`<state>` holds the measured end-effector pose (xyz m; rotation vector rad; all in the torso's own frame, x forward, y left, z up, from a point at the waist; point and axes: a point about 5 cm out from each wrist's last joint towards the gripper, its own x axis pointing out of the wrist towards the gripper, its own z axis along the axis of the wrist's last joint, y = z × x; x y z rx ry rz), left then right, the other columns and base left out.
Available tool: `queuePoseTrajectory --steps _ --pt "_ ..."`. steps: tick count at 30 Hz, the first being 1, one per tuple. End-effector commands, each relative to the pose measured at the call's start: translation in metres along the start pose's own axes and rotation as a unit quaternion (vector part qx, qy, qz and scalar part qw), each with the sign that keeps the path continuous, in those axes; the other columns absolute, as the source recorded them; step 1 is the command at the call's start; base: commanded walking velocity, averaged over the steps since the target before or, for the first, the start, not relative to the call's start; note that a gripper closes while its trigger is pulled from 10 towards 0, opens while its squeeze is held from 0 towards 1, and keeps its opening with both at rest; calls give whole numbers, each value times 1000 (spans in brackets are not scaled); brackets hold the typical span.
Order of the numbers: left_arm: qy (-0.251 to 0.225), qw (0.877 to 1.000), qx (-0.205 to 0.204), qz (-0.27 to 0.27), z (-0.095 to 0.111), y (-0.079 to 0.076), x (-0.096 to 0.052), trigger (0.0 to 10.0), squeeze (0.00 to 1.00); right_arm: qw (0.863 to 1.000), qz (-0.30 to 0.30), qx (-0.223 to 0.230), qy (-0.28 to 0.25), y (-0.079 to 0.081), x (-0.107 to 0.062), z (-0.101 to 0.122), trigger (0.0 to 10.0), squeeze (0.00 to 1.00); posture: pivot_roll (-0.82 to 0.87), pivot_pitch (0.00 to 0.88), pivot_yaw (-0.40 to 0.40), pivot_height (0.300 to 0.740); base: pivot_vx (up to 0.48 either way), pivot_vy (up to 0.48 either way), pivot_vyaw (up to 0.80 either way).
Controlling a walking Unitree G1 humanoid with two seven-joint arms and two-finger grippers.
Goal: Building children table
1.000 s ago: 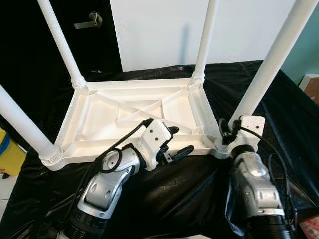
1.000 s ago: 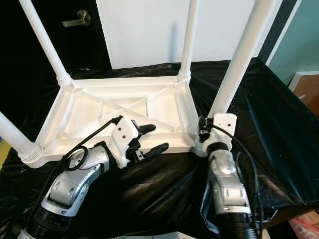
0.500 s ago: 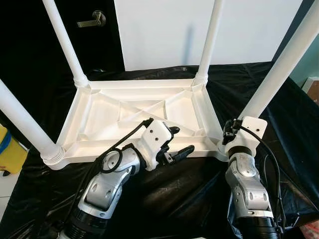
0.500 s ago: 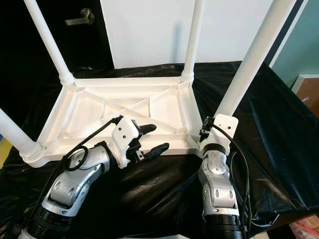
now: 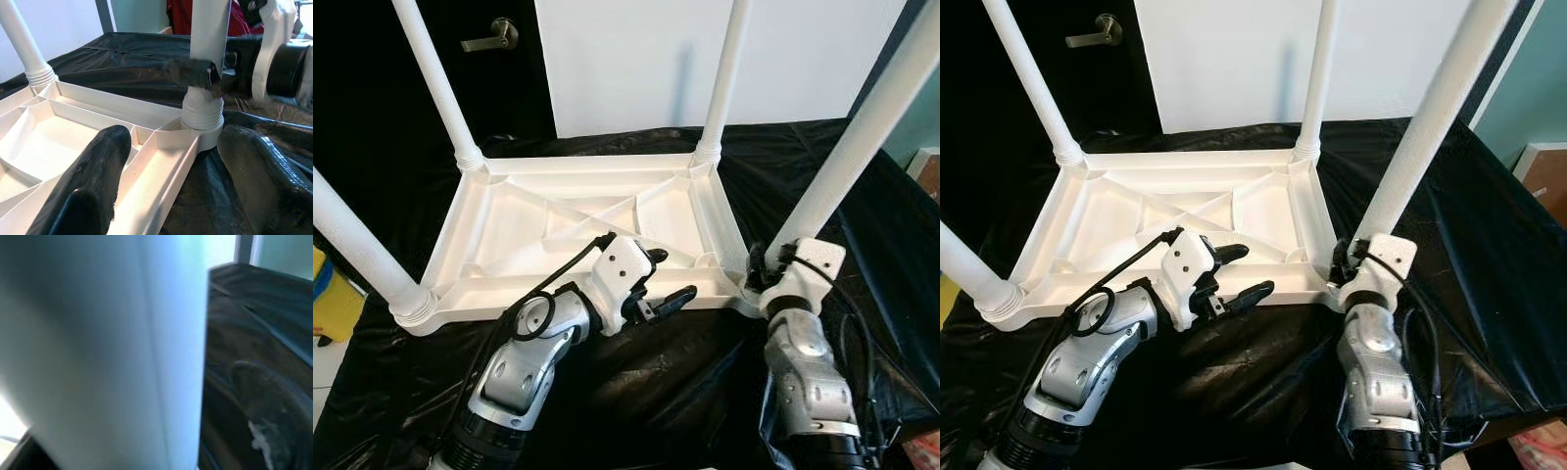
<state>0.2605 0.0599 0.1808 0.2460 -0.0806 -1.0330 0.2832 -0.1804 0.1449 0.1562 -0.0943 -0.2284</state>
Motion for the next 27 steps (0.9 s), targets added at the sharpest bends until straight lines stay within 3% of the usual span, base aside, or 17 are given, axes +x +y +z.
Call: queuePoseTrajectory --steps 1,4,5,10,12,13,15,16,18,22,23,24,27 --pt "5 1000 6 21 -2 2 1 10000 0 999 45 10 -6 -3 5 3 10000 1000 -72 20 -11 740 0 0 0" --pt "5 1000 6 19 -2 2 1 10000 0 995 96 6 -2 -6 9 5 10000 1000 -75 20 -9 740 0 0 0" --pt "5 1000 6 19 -2 3 1 10000 0 991 132 2 6 -8 11 4 10000 0 -76 21 -6 740 0 0 0" --pt "4 1000 7 18 -2 3 2 10000 0 976 217 -14 25 -9 11 2 10000 0 -78 23 -3 740 0 0 0" --pt "4 1000 8 18 -1 4 2 10000 0 957 285 -35 46 -9 10 -3 10000 0 -79 25 1 740 0 0 0" --pt "4 1000 8 18 -1 4 2 10000 0 957 285 -35 46 -9 10 -3 10000 0 -79 25 1 740 0 0 0" --pt "4 1000 9 18 0 6 2 10000 0 935 341 -76 53 -12 11 -6 10000 0 -80 27 9 740 0 0 0" --pt "4 1000 9 18 0 6 2 10000 0 935 341 -76 53 -12 11 -6 10000 0 -80 27 9 740 0 0 0" --pt "4 1000 11 19 0 6 2 10000 0 919 373 -109 61 -16 15 -9 10000 0 -81 29 10 740 0 0 0" --pt "4 1000 12 19 0 7 2 10000 0 914 383 -120 66 -20 22 -9 10000 0 -81 30 11 740 0 0 0" --pt "3 1000 12 19 0 7 2 10000 0 910 388 -127 68 -22 25 -9 4039 0 -79 31 11 740 0 0 0" --pt "2 1000 11 17 1 6 2 10000 0 909 389 -127 71 -23 28 -9 0 0 -79 31 11 740 0 0 0" --pt "2 1000 11 15 1 5 2 10000 0 907 392 -129 77 -24 29 -11 0 0 -74 34 8 740 0 0 0"
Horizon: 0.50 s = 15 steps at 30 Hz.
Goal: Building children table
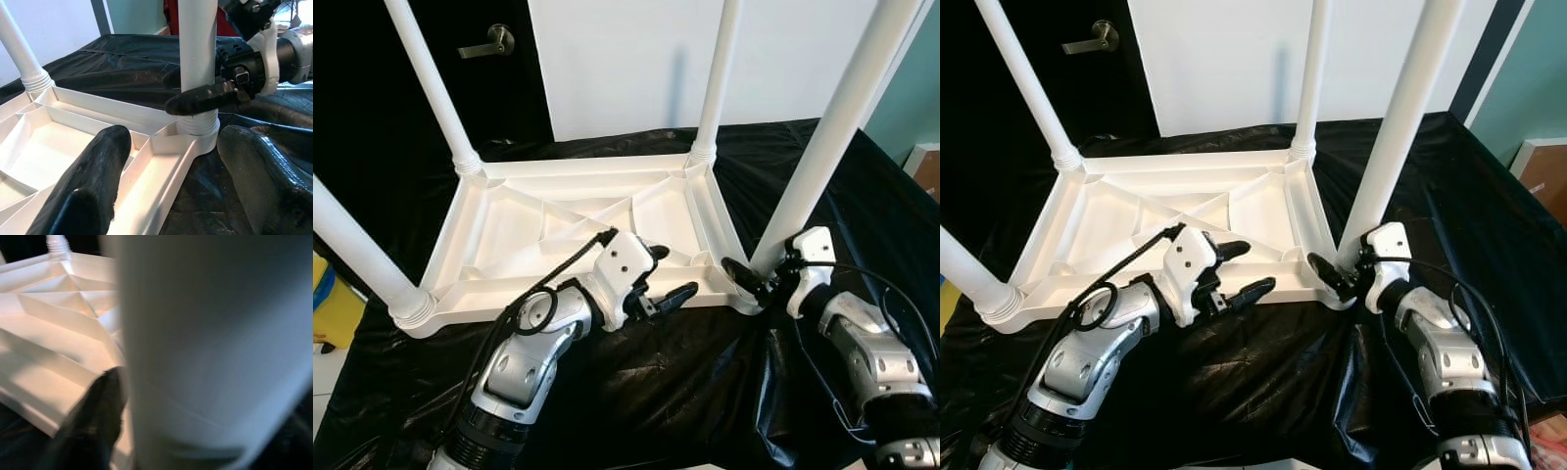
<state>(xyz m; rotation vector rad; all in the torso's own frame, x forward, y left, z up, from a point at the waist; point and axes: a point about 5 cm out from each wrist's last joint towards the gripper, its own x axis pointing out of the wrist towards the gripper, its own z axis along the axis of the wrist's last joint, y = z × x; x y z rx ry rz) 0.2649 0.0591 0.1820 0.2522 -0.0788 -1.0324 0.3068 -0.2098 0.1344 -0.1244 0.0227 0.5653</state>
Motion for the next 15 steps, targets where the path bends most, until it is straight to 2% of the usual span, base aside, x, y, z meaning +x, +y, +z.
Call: queuePoseTrajectory --steps 1,12,13,14,15 --pt "0 1000 8 13 1 1 -1 10000 0 1000 10 -1 12 -1 2 -3 0 0 -71 36 6 740 0 0 0" --pt "8 1000 9 4 -2 -3 -3 10000 0 999 9 34 30 3 -1 -22 0 0 -63 40 7 740 0 0 0" --pt "12 1000 11 4 -3 -3 -3 10000 0 999 3 38 29 6 0 -23 2431 0 -65 41 9 740 0 0 0" --pt "14 1000 9 9 -5 -2 -3 10000 0 999 -2 39 28 8 0 -25 10000 0 -65 41 9 740 0 0 0" --pt "14 1000 9 9 -5 -2 -3 10000 0 999 -2 39 28 8 0 -25 10000 0 -65 41 9 740 0 0 0"
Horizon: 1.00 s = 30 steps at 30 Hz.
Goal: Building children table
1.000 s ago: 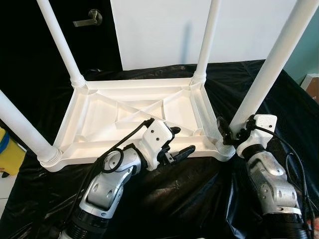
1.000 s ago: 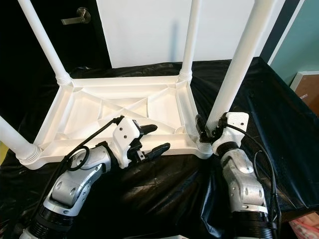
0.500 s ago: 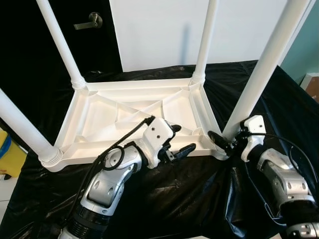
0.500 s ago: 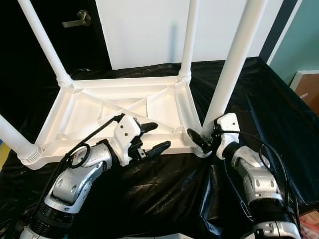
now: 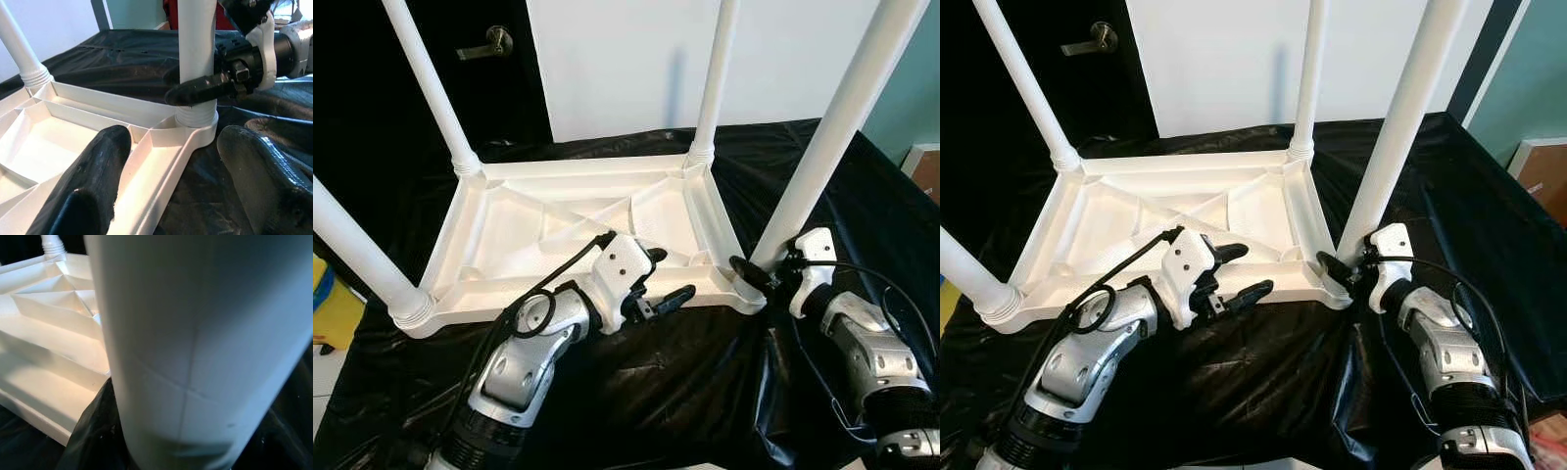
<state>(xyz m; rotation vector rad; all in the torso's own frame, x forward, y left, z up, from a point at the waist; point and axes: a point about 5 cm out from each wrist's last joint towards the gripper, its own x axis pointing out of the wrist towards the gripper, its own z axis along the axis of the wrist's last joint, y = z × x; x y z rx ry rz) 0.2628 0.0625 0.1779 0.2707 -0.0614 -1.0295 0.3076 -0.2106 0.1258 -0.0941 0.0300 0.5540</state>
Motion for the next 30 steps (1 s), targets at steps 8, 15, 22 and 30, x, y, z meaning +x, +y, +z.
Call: queuePoseTrajectory --steps 8,15,22,30 --pt "5 1000 -8 19 -4 -1 4 10000 0 994 -98 35 33 18 1 -22 10000 0 -71 44 8 740 0 0 0" --pt "12 1000 -8 20 -7 -2 7 10000 0 955 -283 83 38 36 5 -23 10000 0 -83 39 13 740 0 0 0" --pt "16 999 0 37 -8 2 9 10000 0 916 -379 124 31 56 8 -18 10000 0 -77 35 4 740 0 0 0" --pt "25 997 8 72 -11 10 10 10000 0 926 -350 138 13 73 14 -11 10000 0 -77 34 7 740 0 0 0"
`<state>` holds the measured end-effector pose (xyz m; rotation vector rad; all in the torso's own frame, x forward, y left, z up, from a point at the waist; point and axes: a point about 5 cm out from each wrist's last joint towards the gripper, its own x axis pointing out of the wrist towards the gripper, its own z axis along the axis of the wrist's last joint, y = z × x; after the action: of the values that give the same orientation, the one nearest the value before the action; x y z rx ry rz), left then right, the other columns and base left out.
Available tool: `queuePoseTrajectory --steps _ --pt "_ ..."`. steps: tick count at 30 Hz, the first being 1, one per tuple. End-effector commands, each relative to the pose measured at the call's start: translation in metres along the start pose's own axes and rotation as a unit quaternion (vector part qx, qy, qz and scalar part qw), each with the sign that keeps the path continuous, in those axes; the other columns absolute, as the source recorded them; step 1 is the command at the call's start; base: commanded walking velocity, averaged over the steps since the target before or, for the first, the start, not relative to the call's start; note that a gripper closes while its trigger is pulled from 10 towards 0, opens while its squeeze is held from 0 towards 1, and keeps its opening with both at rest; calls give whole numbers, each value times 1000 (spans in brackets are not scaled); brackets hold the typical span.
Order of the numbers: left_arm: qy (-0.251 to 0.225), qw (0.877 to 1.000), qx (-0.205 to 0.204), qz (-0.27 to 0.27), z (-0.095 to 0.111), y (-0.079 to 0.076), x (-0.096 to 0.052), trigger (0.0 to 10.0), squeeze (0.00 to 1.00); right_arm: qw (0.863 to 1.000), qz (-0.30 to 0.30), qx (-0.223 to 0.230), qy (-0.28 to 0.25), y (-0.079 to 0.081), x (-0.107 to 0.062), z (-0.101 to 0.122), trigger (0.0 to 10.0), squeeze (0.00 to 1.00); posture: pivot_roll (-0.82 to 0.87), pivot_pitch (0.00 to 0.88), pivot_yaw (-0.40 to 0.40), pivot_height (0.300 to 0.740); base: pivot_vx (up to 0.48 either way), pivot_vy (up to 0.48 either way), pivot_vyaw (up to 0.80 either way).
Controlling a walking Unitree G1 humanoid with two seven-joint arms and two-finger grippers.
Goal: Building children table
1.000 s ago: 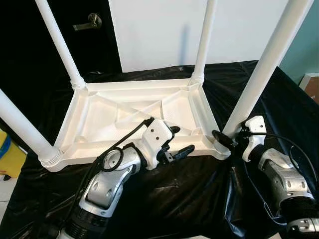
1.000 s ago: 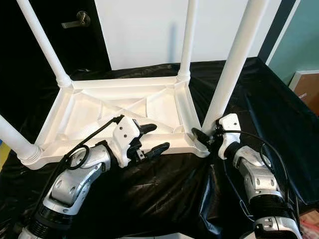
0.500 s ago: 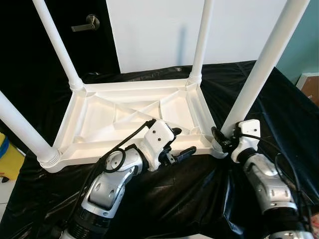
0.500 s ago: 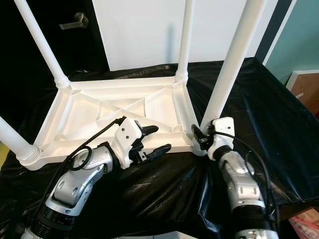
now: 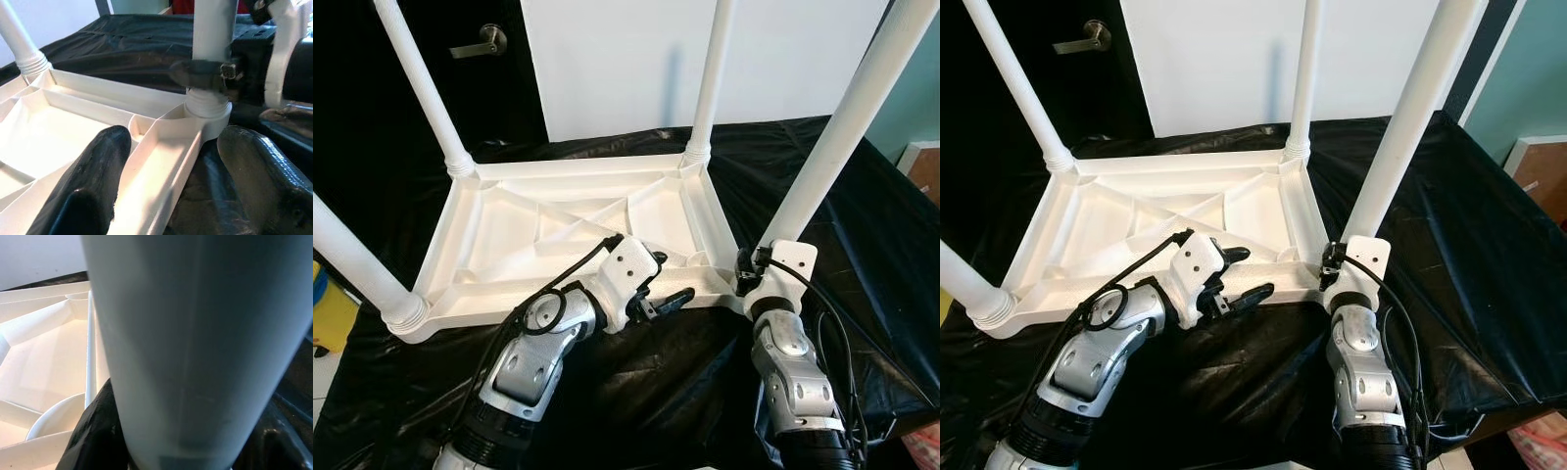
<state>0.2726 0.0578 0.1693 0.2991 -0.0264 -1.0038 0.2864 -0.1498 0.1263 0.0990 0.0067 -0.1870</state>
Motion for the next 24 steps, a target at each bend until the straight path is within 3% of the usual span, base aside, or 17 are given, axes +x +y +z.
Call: queuePoseTrajectory --steps 1,8,9,16,17,18,19,24 --pt "3 998 7 65 -2 7 1 10000 0 999 8 25 40 5 -7 -16 10000 0 -76 34 7 740 0 0 0" --pt "3 998 15 68 -2 7 0 10000 0 1000 23 5 6 -5 -3 -5 10000 0 -74 29 6 740 0 0 0" --pt "4 997 18 70 -2 7 0 10000 0 1000 30 3 1 -10 -1 -4 10000 1000 -73 26 6 740 0 0 0" --pt "3 997 23 73 -1 8 1 10000 0 998 57 -1 -20 -15 0 3 10000 1000 -72 25 3 740 0 0 0" --pt "2 997 26 74 -1 9 1 10000 0 996 86 2 -32 -16 0 7 10000 592 -76 20 1 740 0 0 0" --pt "2 997 26 74 -1 9 1 10000 0 996 86 2 -32 -16 0 7 10000 592 -76 20 1 740 0 0 0" --pt "1 997 28 74 0 9 2 10000 0 993 114 4 -40 -18 0 11 10000 0 -75 20 0 740 0 0 0" --pt "0 997 34 76 1 10 3 10000 0 981 190 1 -36 -22 1 13 10000 0 -75 17 2 740 0 0 0"
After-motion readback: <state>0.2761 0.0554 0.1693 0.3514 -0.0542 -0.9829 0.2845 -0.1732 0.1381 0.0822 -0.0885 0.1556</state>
